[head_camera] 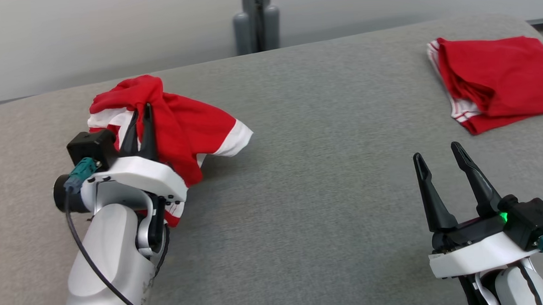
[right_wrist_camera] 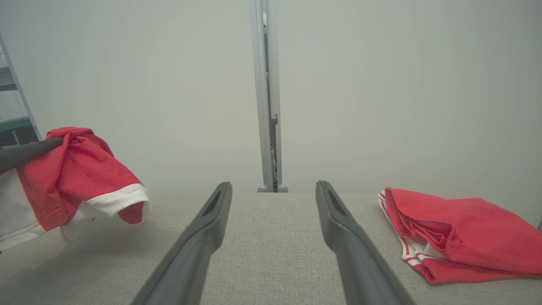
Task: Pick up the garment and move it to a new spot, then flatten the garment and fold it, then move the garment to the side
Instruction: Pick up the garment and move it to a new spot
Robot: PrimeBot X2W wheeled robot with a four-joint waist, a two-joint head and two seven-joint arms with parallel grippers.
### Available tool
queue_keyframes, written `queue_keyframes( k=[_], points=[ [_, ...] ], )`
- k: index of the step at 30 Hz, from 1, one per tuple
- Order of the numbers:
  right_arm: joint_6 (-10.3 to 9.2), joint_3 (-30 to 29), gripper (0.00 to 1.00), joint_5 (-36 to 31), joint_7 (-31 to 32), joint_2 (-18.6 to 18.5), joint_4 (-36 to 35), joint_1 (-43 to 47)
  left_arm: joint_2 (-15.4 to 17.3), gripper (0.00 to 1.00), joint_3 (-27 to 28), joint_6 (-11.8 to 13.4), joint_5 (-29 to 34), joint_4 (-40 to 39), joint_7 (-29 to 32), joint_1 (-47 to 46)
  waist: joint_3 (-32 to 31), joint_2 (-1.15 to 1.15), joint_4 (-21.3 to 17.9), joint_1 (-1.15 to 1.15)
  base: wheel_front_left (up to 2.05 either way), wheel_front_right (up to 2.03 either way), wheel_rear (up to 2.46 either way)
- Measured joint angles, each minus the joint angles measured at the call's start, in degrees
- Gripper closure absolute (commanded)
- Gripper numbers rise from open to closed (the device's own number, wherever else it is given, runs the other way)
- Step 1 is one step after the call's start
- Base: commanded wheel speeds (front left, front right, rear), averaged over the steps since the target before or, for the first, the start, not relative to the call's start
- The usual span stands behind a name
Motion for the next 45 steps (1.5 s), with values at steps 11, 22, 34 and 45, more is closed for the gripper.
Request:
queue_keyframes(
  k=[11,22,34,45],
  points=[
    [0.00,-0.15,0.00,0.13,0.00,0.77,-0.08,-0.48,-0.31,1.00,-7.15,1.48,-0.38,-5.06,3.50,0.86,0.49,0.00,-9.06,0.00,0.00,0.00,0.00],
    [0.00,0.46,0.00,0.36,0.00,1.16,-0.23,-1.43,-0.36,1.00,-15.14,2.35,-5.22,-1.53,3.68,-0.86,2.32,0.00,-14.19,0.00,0.00,0.00,0.00],
    [0.00,1.60,0.00,0.69,-0.01,1.79,0.15,-2.50,-0.36,0.00,-25.33,4.38,-13.76,7.55,0.82,-1.88,3.73,0.00,-16.10,0.00,0.00,0.00,0.00],
    [0.00,2.25,0.00,1.09,-0.01,1.24,0.03,-2.17,-0.34,0.00,-28.32,5.91,-19.02,4.83,-4.24,-4.14,1.99,0.00,-11.90,0.00,0.00,0.00,0.00]
  ],
)
